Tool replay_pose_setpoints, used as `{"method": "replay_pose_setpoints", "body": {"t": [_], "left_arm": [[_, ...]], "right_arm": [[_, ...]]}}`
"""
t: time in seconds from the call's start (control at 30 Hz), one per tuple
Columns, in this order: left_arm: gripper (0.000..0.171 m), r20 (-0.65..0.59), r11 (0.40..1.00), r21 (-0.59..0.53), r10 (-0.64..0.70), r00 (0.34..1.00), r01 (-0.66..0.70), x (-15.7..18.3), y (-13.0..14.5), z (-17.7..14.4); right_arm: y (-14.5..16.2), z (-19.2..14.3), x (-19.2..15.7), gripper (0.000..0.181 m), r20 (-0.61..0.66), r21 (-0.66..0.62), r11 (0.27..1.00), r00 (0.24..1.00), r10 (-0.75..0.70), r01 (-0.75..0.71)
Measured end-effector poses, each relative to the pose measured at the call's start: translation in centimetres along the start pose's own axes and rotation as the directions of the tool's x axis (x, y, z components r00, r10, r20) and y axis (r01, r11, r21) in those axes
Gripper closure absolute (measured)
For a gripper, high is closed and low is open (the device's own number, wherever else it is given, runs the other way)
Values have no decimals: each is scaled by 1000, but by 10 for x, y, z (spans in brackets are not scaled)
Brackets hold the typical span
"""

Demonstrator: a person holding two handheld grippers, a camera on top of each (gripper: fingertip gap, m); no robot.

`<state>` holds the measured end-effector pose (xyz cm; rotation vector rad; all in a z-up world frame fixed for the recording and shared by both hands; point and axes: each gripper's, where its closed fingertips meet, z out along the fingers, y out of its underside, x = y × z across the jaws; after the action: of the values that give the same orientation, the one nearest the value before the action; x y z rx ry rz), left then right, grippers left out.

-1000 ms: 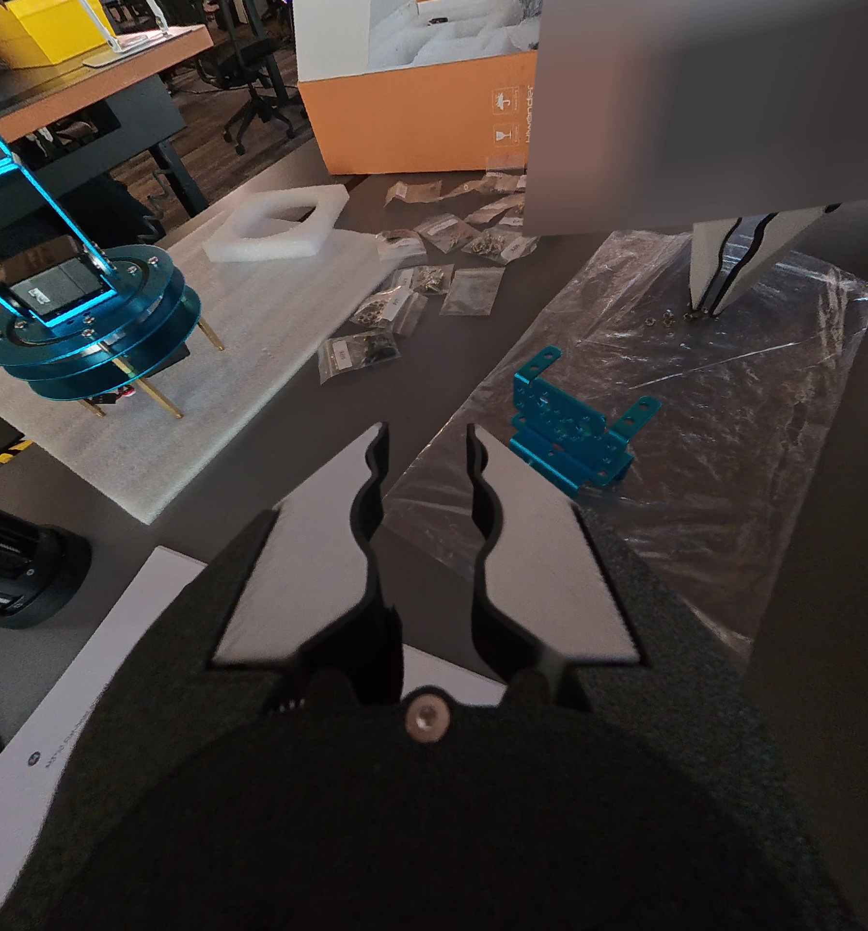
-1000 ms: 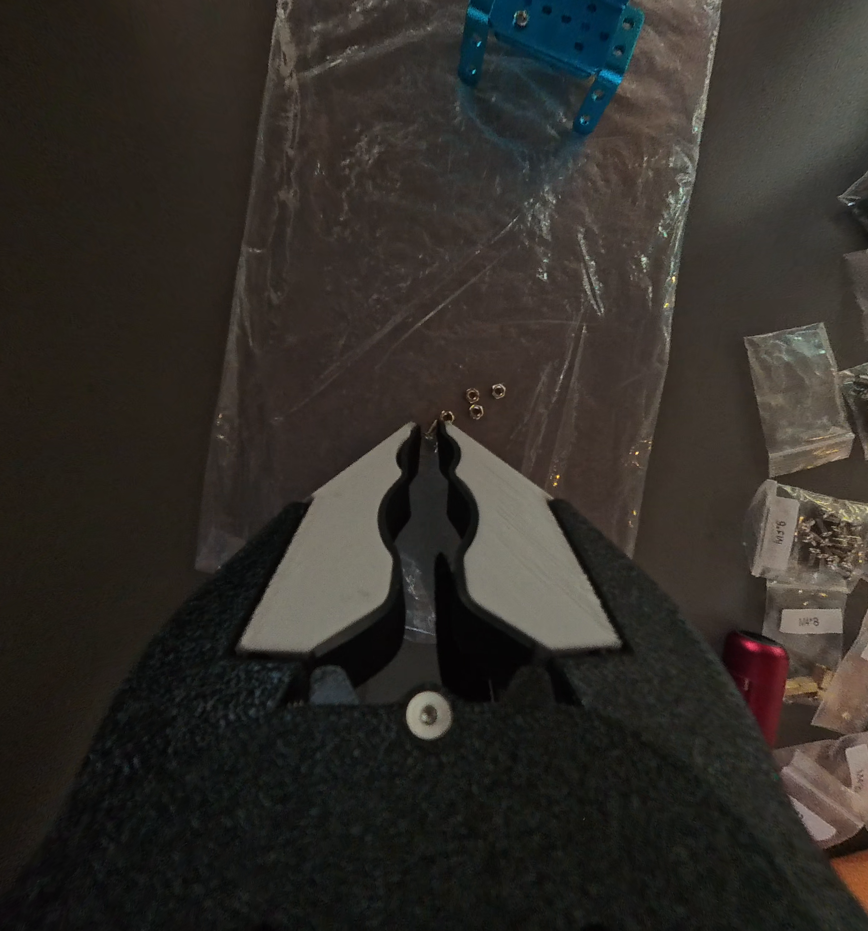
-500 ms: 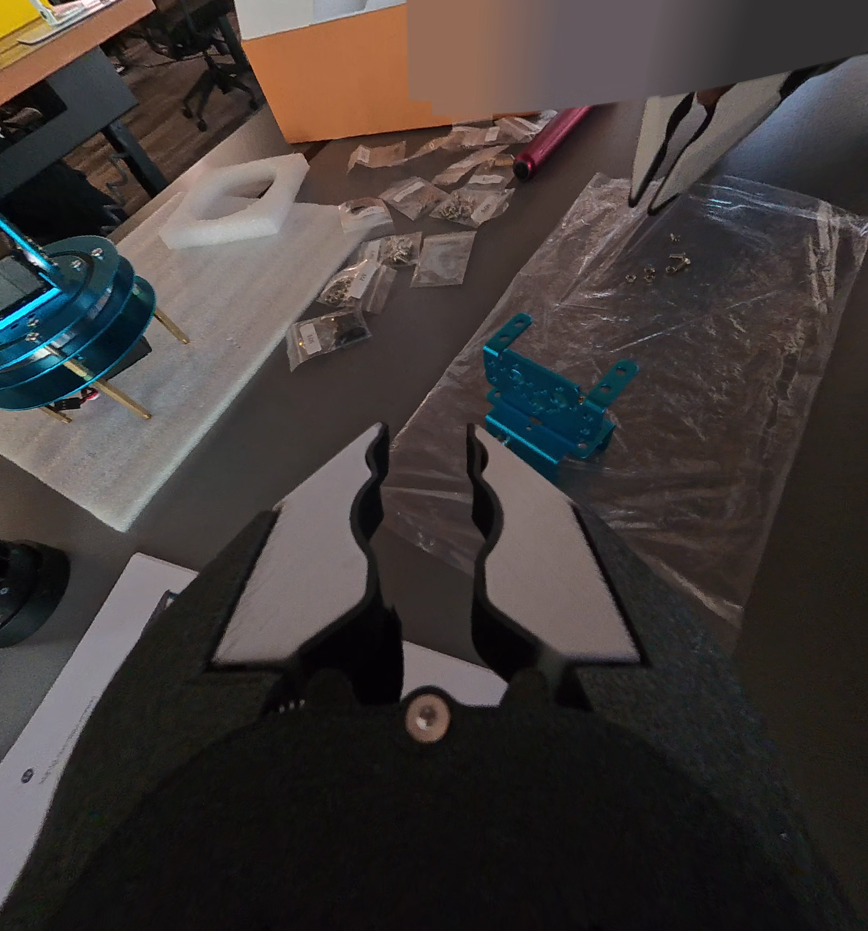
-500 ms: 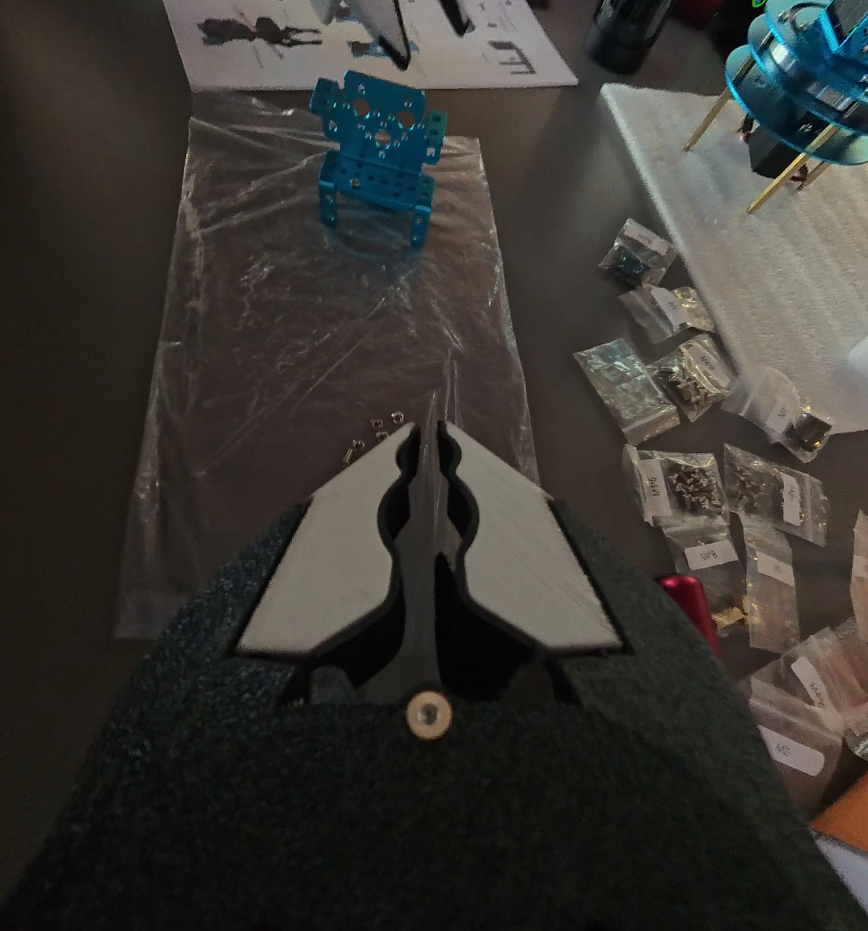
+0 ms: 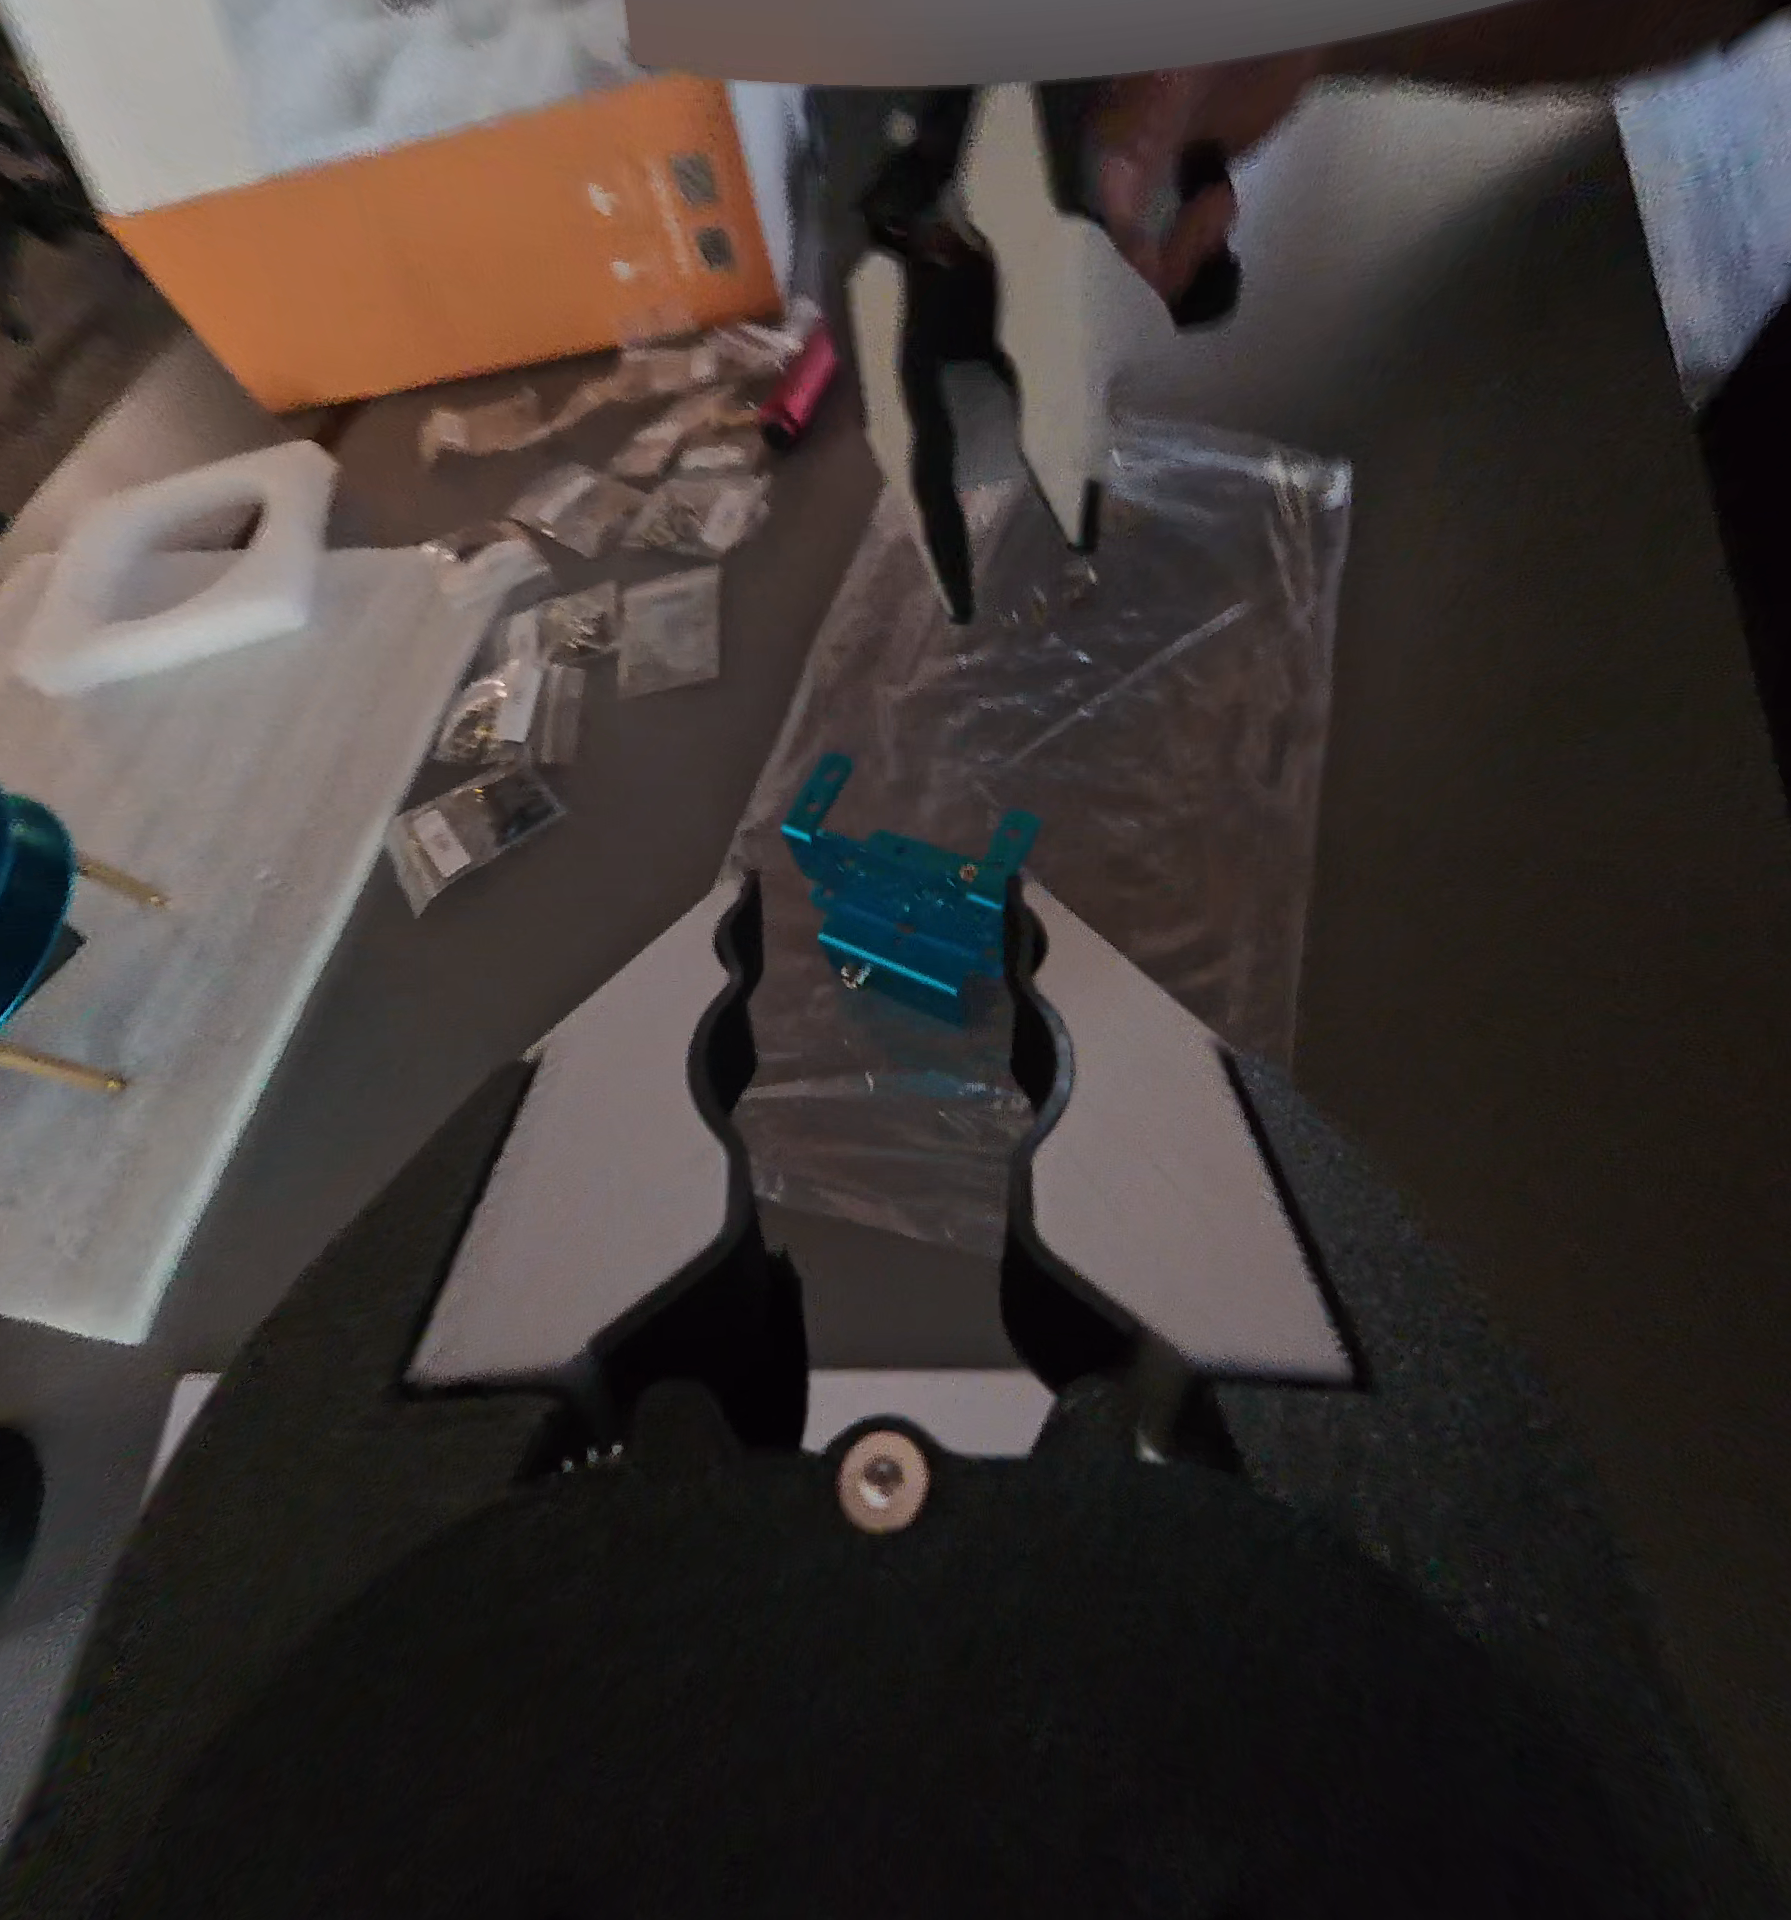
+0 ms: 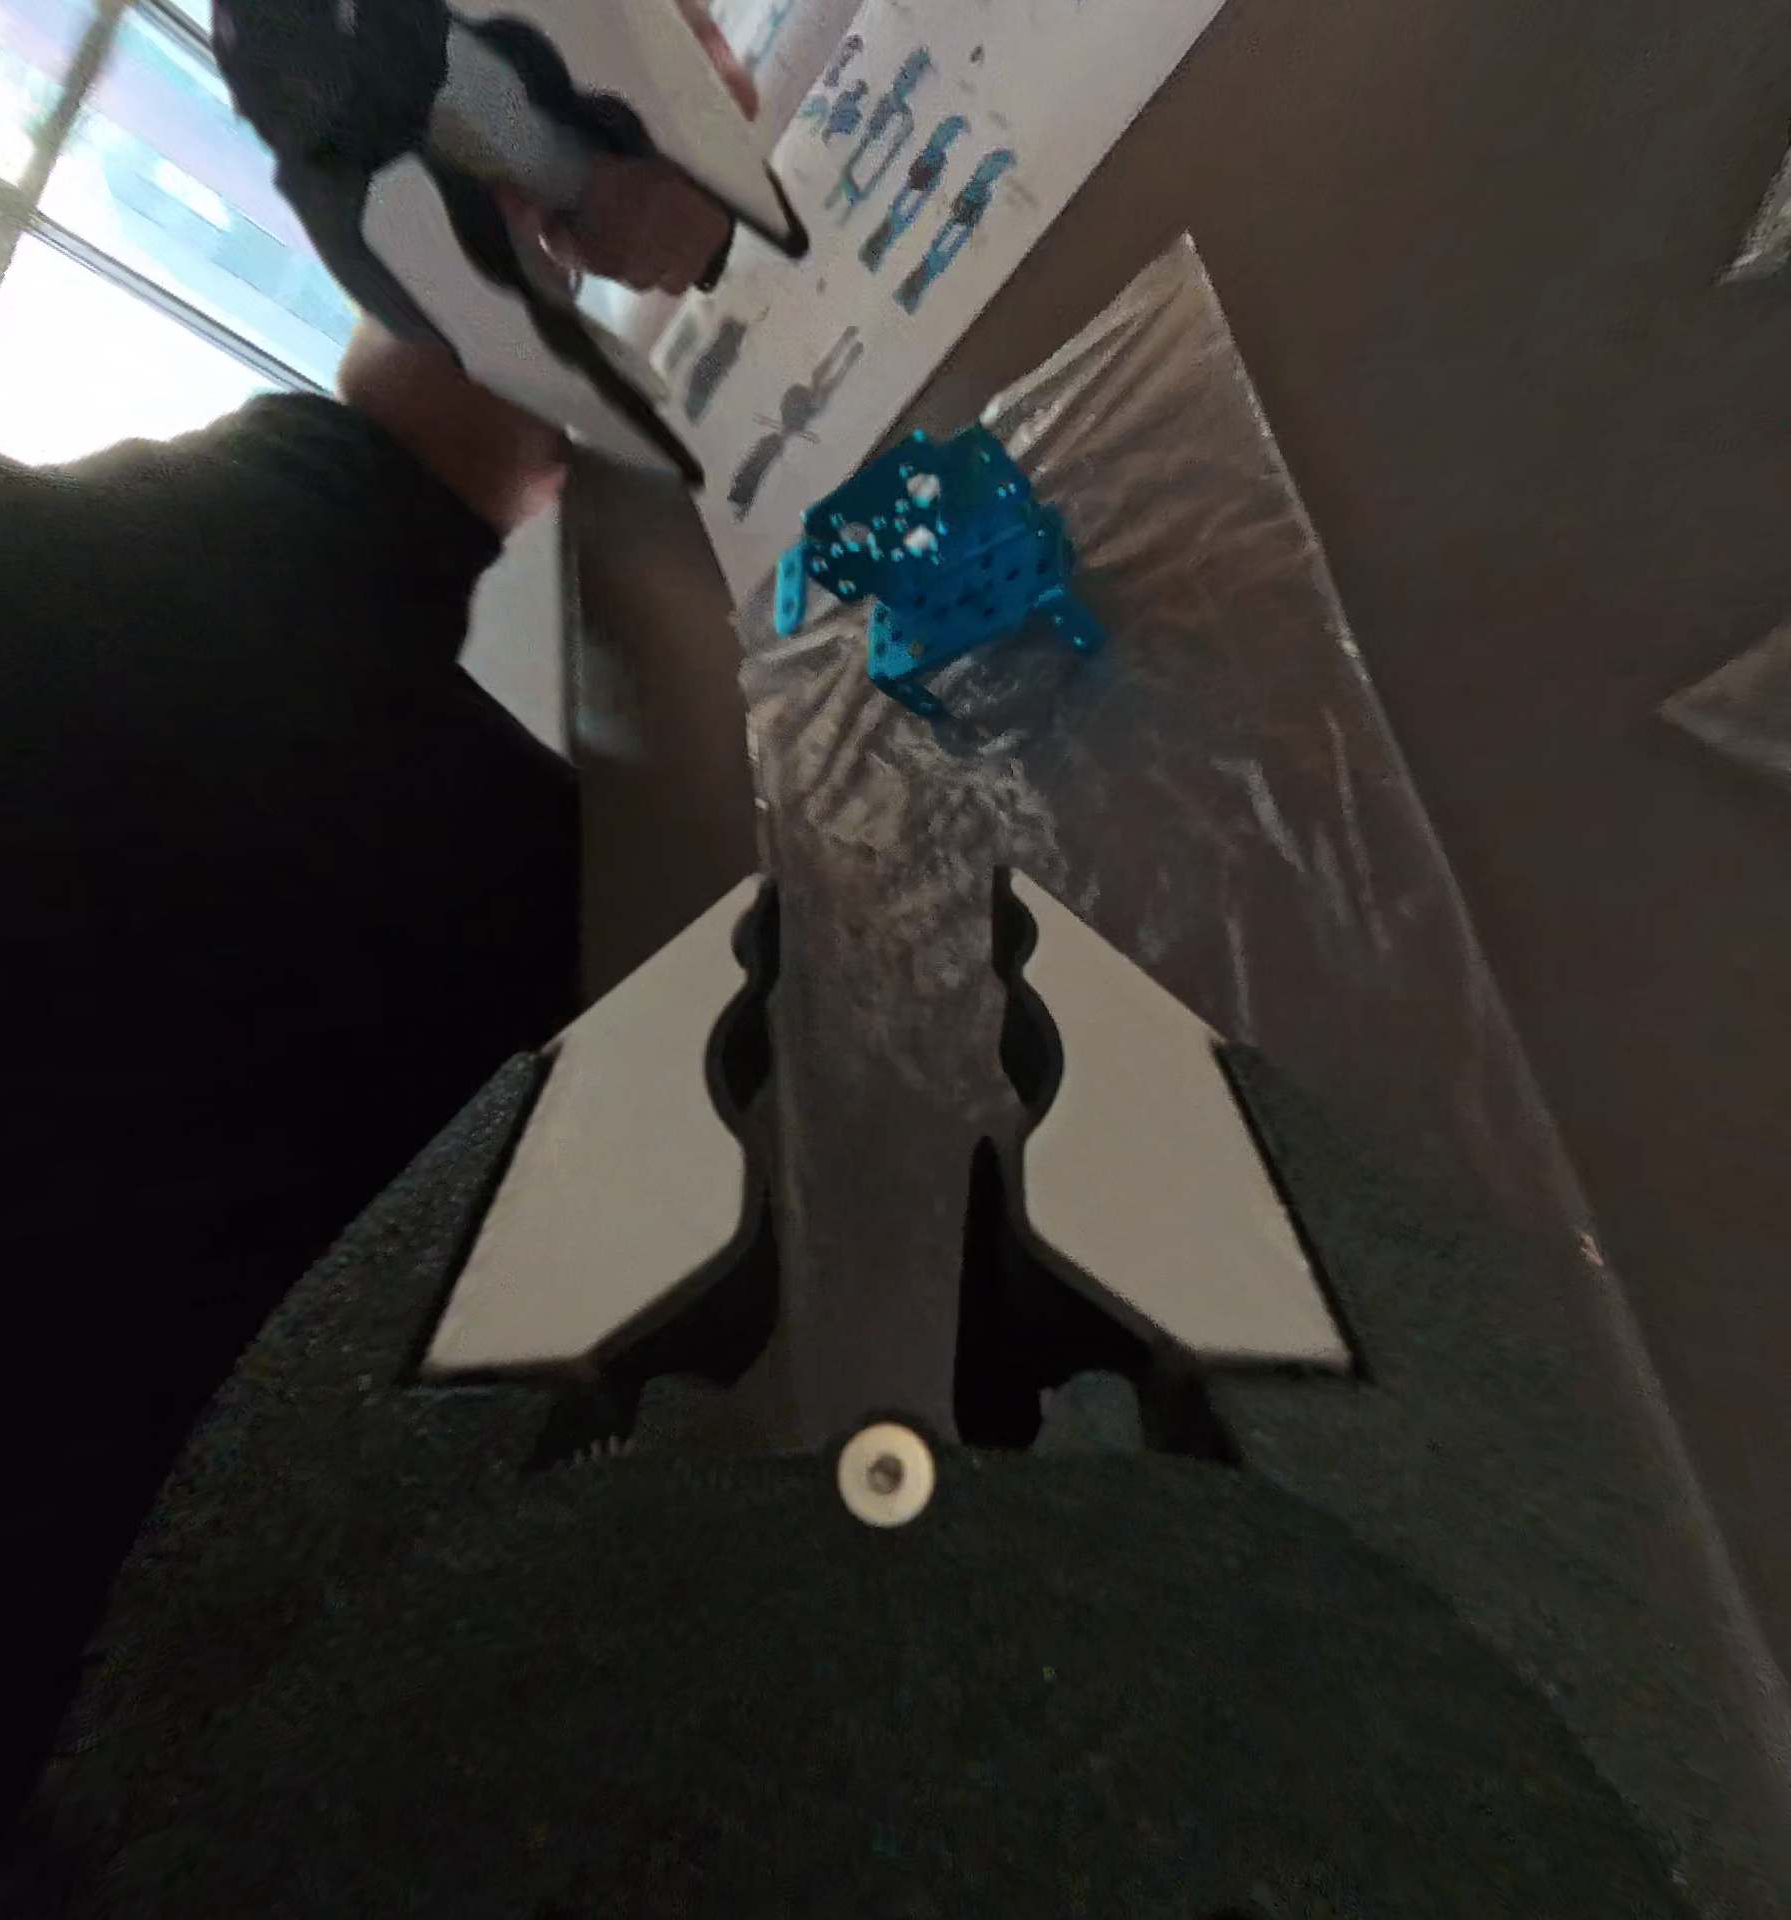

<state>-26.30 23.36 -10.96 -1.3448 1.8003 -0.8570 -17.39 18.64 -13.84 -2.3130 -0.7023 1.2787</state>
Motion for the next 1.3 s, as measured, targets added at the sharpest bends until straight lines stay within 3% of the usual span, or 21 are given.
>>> {"method": "replay_pose_setpoints", "body": {"t": [0.13,0.27,0.5,0.63,0.8,1.17,1.3], "left_arm": [[105,-137,981,-181,45,989,-70,2,14,8],[98,-214,976,-207,30,976,-75,-3,22,23],[88,-311,950,-256,96,946,-180,4,41,47],[88,-317,945,-247,130,940,-214,6,42,53],[102,-313,951,-210,155,937,-228,8,39,58],[103,-274,964,-170,151,950,-202,7,38,61],[104,-206,968,-148,170,964,-202,0,36,60]], "right_arm": [[-22,31,6,139,74,-22,990,987,143,-142],[-25,54,11,147,97,-65,968,964,247,-242],[-27,64,17,157,126,-68,921,913,389,-383],[-28,70,15,161,146,-76,907,895,422,-415],[-28,72,16,166,157,-84,899,886,437,-429],[-30,73,19,176,224,-65,864,836,500,-500],[-37,69,19,178,273,-35,847,811,518,-530]]}}
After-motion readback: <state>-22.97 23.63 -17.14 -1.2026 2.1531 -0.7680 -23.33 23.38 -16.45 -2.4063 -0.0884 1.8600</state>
